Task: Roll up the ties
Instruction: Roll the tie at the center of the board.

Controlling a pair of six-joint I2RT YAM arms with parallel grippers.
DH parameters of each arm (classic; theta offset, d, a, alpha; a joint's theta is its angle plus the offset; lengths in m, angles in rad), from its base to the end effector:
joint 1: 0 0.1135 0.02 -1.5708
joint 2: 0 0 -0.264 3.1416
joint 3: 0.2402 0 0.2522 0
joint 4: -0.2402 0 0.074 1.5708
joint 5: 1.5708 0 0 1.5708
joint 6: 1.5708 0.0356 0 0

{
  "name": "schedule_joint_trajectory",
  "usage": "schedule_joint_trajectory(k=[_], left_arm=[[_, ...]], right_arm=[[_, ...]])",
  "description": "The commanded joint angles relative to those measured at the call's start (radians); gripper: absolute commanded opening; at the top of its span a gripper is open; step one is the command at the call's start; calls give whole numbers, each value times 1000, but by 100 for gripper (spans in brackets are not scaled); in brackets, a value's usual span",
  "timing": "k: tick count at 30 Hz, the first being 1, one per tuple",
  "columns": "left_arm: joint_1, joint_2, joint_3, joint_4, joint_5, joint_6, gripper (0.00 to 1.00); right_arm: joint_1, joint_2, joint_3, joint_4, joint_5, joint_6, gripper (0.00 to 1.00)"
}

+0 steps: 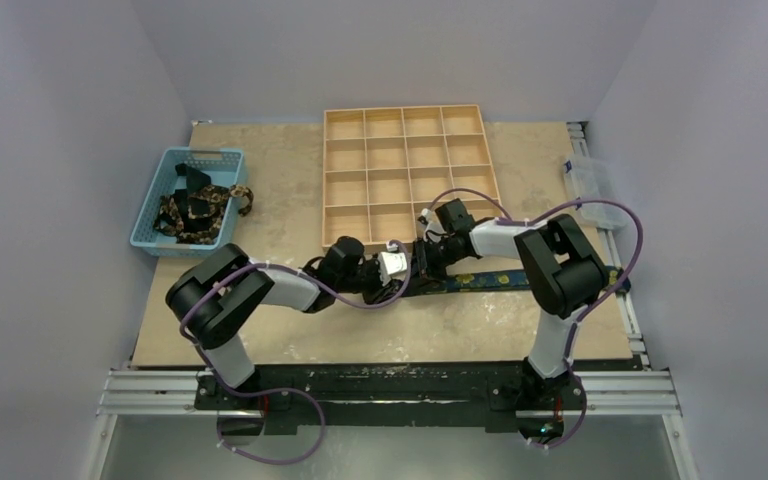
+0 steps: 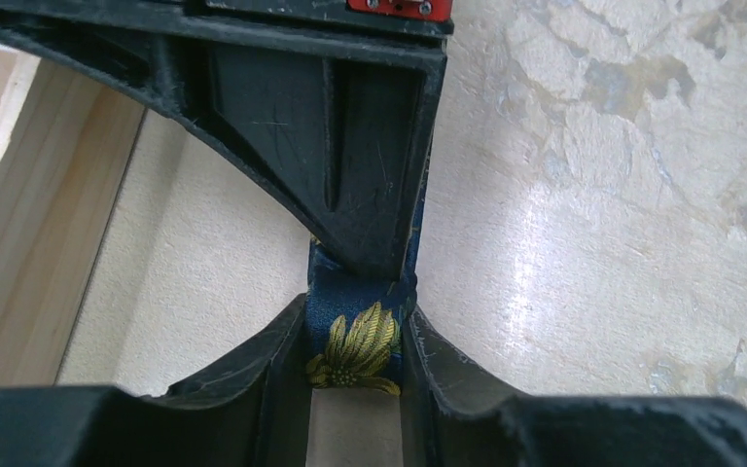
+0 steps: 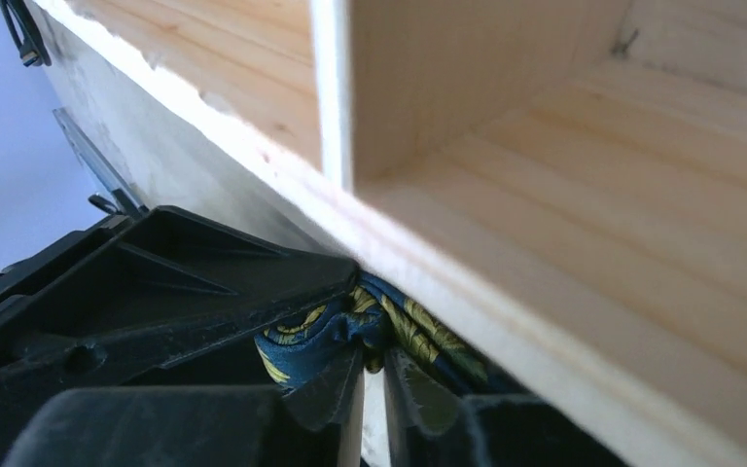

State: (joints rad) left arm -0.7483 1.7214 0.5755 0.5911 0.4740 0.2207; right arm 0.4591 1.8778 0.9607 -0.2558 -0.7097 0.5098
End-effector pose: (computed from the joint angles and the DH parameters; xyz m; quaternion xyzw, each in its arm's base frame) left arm 0.2125 -0.2195 0.1204 0.4966 0.6984 -0.3213 0.4030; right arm 0.2905 0.1695 0.1141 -0.0453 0.9206 0.3877 0.0054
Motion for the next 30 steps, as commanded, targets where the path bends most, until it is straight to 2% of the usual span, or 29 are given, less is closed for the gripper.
schedule_joint_trajectory(k=[1, 3, 5, 10, 17, 20, 24, 27, 30], left_arm=[[-13, -32, 73, -339, -61, 115, 16], [-13, -40, 85, -389, -74, 126, 16], [-13, -38, 106, -434, -77, 126, 16], [-21, -29, 131, -474, -89, 98, 16], [-35, -18, 156, -498, -109, 73, 22], [-38, -17, 160, -495, -114, 69, 23], [-40, -11, 164, -493, -111, 67, 25], [-36, -20, 147, -463, -88, 74, 32], [-32, -25, 120, -416, -53, 82, 46]], right_arm=[[-13, -45, -1, -137, 121, -2, 22], [-13, -95, 14, -151, 106, 2, 30], [-13, -139, 16, -143, 89, 10, 34], [-2, -175, -30, -2, -4, 120, 36], [39, -95, 10, 66, -16, 164, 38], [42, -59, 39, 36, -4, 137, 29], [39, -32, 47, -25, 21, 75, 0], [22, -26, 26, -65, 49, 41, 0], [1, -19, -3, -85, 73, 21, 0]])
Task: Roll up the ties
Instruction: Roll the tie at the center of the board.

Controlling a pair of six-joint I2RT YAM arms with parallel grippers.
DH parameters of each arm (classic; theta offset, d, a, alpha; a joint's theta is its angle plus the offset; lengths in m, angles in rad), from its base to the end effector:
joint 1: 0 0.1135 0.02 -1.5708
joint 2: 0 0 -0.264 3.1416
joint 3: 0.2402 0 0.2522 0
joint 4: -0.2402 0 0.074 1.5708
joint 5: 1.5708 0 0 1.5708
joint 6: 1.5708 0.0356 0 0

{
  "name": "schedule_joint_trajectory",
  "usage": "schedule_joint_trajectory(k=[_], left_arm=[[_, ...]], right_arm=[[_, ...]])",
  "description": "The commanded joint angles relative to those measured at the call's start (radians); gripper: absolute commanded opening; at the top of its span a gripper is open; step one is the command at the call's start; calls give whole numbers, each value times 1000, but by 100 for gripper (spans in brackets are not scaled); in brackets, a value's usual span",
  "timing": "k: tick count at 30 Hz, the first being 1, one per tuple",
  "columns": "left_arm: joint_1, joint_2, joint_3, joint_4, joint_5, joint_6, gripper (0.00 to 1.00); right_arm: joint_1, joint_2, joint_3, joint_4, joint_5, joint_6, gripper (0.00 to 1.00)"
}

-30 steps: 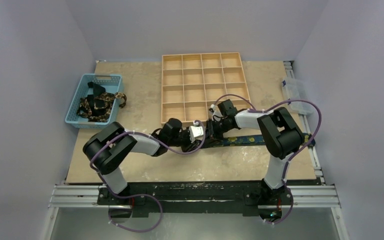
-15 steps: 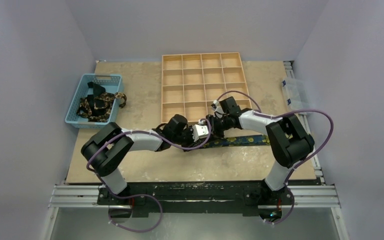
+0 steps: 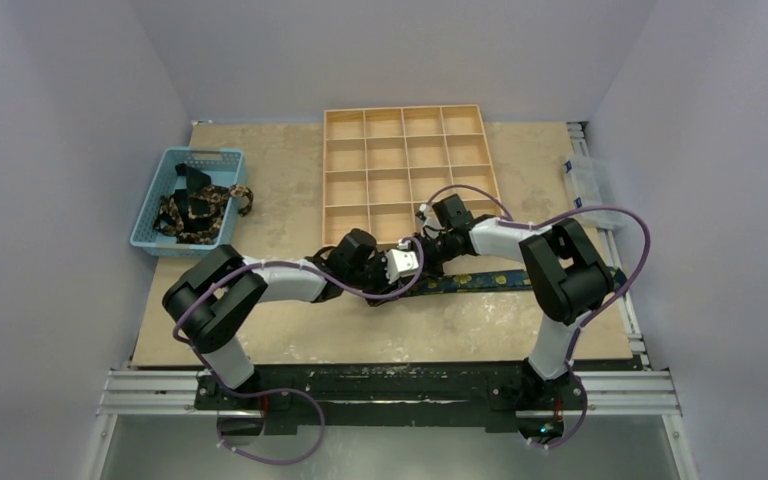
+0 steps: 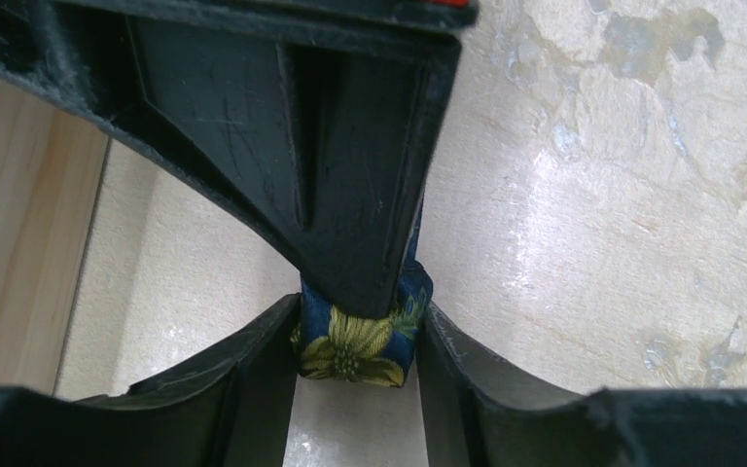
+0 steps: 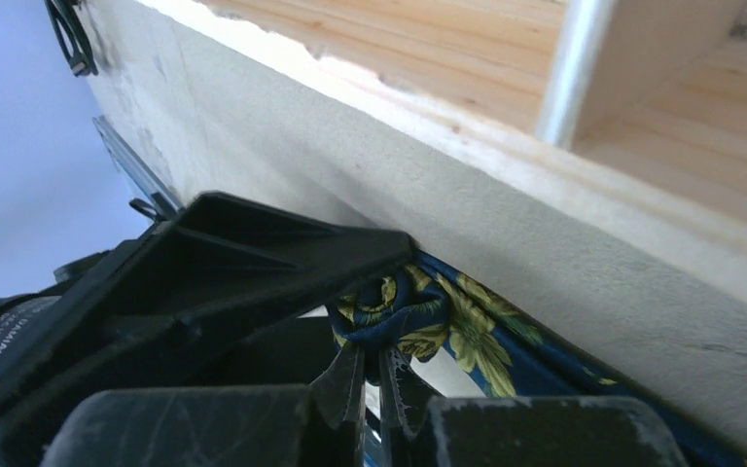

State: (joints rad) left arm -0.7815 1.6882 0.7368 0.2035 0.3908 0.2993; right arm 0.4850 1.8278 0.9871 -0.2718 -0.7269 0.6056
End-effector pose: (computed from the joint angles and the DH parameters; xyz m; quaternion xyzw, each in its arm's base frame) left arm 0.2179 -0.2353 0.1383 0.5292 0.7310 -0.2665 0.3385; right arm 0.2895 0.1793 0.1361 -0.0257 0.9135 0.4061 0.0020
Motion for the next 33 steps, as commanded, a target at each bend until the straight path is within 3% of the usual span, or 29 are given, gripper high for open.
schedule_joint_trajectory(k=[1, 4, 10, 19, 26, 33], left_arm=[[5, 6, -52, -9, 46, 7, 51], [7, 1, -60, 23, 74, 26, 65], [16, 4, -85, 126, 85, 10, 71], [63, 41, -91, 249, 140, -1, 69], [58, 94, -54, 283, 188, -7, 61], [39, 126, -60, 323, 182, -5, 61]], right_arm=[[-34, 39, -38, -72, 95, -81, 0], [-52, 72, -58, -73, 101, -92, 0], [-83, 119, -83, -79, 139, -118, 0], [-108, 113, -94, -141, 241, -171, 0], [-108, 67, -120, -127, 262, -182, 0], [-107, 76, -104, -129, 278, -173, 0]])
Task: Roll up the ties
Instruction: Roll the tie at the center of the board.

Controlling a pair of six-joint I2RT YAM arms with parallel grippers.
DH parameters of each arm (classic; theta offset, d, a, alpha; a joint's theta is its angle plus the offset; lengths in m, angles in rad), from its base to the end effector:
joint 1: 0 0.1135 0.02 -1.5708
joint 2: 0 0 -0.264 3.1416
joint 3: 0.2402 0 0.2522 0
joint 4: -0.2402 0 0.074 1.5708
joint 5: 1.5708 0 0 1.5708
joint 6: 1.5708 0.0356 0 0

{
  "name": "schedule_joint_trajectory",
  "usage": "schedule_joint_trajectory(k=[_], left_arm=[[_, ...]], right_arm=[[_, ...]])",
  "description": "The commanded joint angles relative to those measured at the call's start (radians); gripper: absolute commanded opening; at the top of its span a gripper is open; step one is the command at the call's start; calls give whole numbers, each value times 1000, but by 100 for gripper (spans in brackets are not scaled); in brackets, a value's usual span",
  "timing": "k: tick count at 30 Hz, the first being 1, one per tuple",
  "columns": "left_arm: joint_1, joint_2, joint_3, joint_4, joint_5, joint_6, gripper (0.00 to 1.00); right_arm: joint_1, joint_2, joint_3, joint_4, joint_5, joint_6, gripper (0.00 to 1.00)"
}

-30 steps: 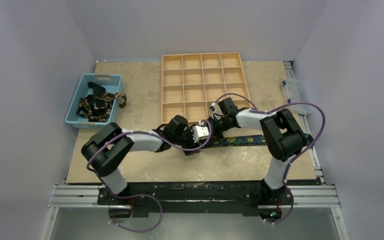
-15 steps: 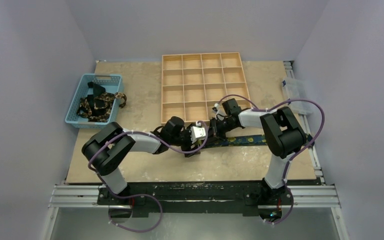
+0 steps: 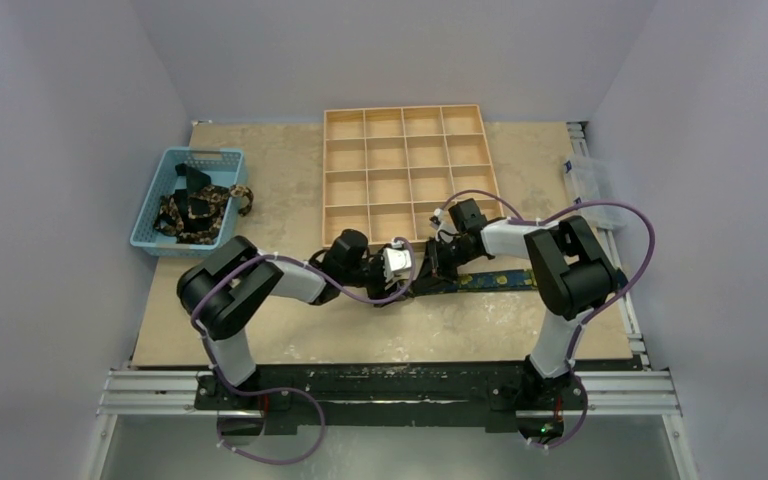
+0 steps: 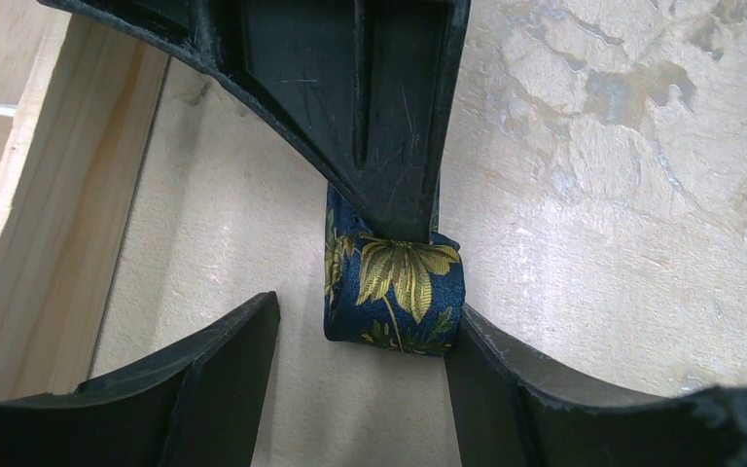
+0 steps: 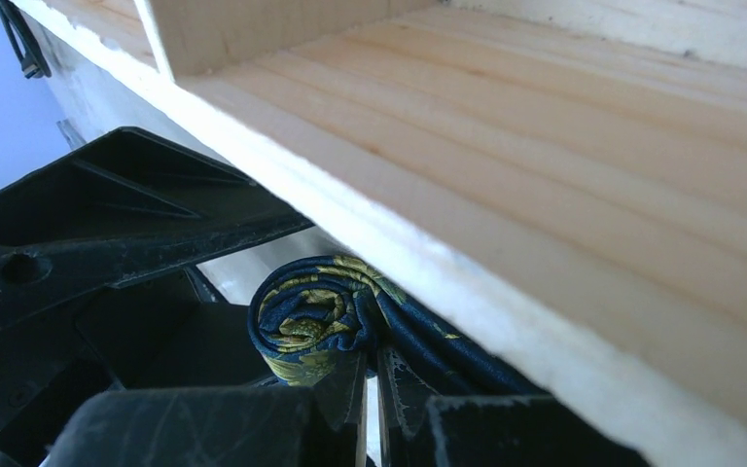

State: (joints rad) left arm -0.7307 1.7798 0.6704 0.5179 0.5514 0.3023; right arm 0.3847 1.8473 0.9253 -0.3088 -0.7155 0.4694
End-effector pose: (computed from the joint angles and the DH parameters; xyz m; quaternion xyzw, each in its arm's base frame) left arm 0.2290 -0.2302 0.1209 0.5307 0.6752 -0.3309 0.3911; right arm 0.2893 0.1423 0.1134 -0.0201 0.9249 0.3798 0.0013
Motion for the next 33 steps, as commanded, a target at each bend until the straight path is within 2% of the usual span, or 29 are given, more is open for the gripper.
schedule_joint_trajectory(k=[1, 8, 13, 15, 20, 23, 26, 27, 33], left_arm=[[-14, 34, 7, 10, 19, -7, 61], [-38, 38, 19, 9, 18, -4, 57], [-77, 40, 16, 26, -7, -15, 62], [-78, 50, 17, 30, -6, -17, 57], [-78, 51, 31, -15, -35, 3, 30], [-78, 34, 34, -75, -73, 2, 17], [-78, -1, 26, -154, -118, -15, 12], [-78, -14, 22, -178, -133, -19, 12], [-78, -53, 18, -314, -161, -8, 8]], right_arm=[[-8, 57, -41, -93, 269, -37, 0], [-7, 50, -33, -95, 284, -31, 0], [-6, 57, -23, -102, 289, -30, 0], [-6, 58, -20, -105, 290, -31, 0], [-4, 50, -12, -111, 284, -35, 0], [-2, 28, 1, -112, 260, -30, 1], [-1, -35, 16, -116, 222, -4, 21], [0, -60, 25, -126, 214, 1, 25], [-1, -179, 115, -195, 161, 0, 38]])
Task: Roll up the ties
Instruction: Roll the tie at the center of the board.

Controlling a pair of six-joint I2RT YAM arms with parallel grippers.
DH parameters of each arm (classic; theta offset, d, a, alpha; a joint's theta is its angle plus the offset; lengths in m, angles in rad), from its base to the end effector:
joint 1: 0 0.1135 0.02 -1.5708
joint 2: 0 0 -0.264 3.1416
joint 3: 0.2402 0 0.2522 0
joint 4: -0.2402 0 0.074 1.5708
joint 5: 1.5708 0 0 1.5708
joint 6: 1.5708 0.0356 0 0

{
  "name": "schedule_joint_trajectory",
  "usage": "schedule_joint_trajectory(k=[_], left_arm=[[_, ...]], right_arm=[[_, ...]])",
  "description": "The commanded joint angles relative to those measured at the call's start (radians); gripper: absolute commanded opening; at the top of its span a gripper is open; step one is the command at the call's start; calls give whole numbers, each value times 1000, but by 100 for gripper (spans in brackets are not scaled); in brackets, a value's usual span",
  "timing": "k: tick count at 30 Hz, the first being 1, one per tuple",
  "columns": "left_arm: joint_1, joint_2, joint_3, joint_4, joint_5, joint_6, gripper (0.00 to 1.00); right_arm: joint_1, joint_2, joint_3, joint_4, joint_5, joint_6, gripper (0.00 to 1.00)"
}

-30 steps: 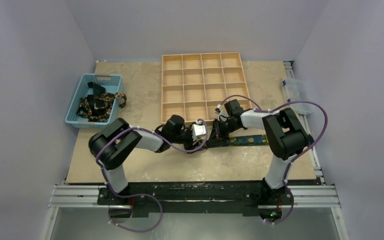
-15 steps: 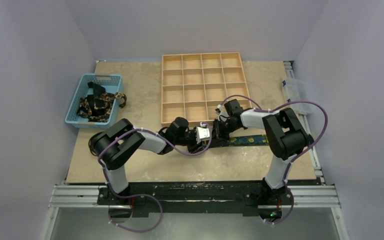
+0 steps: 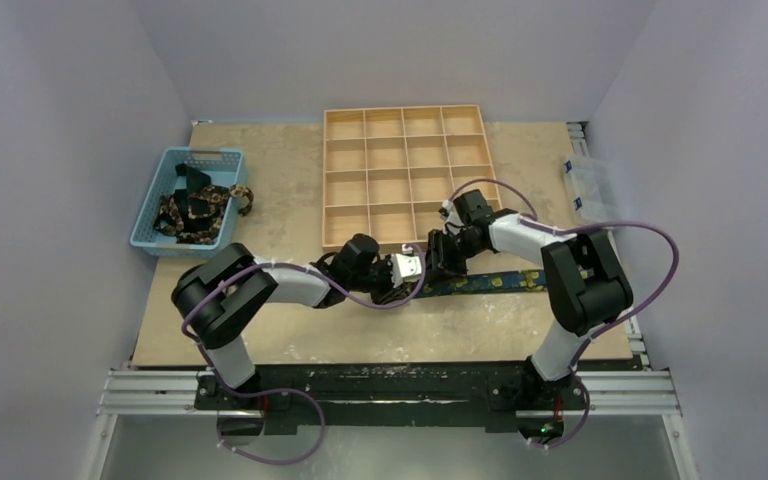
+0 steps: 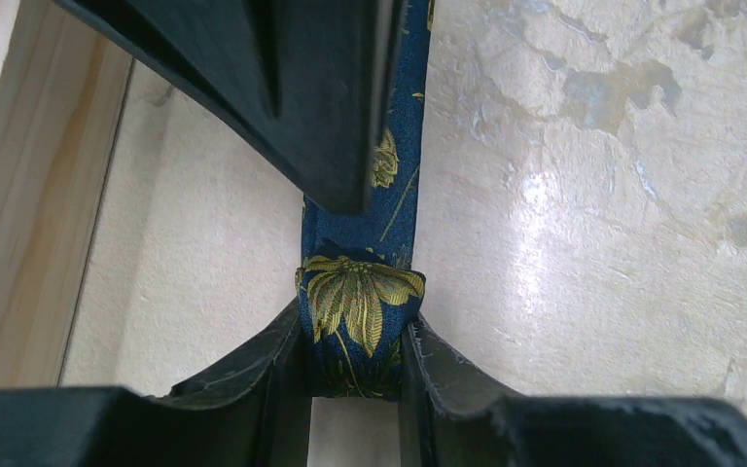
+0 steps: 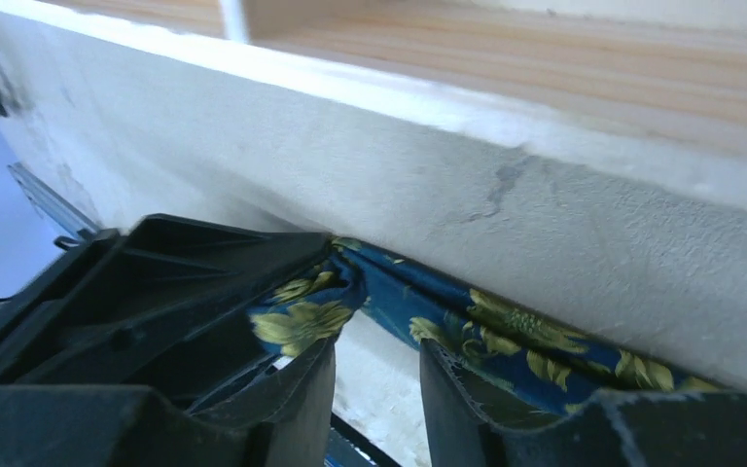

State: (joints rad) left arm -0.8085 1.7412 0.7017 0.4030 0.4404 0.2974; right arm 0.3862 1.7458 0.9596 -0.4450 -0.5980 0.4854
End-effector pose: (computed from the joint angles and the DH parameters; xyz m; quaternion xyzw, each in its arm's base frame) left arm 0.2142 -0.2463 0.1298 0.5413 0.6898 -0.2998 0.3759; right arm 0.2851 0.1376 0.1450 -0.0030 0.9432 0.3314 0.0238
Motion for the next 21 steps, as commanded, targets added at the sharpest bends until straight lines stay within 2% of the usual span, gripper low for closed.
schedule_joint_trajectory(k=[1, 5, 11, 16, 21], left_arm=[[0, -13, -11, -210, -54, -4, 8], [0, 1, 16, -266, -61, -2, 7], [-1, 19, 43, -320, -111, -13, 10], [0, 19, 35, -308, -114, -29, 13], [0, 12, 23, -300, -123, -28, 13]], right_arm=[[-2, -84, 89, -65, 39, -15, 40], [18, -99, 68, -10, -35, 37, 46], [110, -61, 46, 76, -70, 106, 46], [147, -22, 45, 119, -42, 138, 41], [147, -2, 40, 116, -22, 133, 28]])
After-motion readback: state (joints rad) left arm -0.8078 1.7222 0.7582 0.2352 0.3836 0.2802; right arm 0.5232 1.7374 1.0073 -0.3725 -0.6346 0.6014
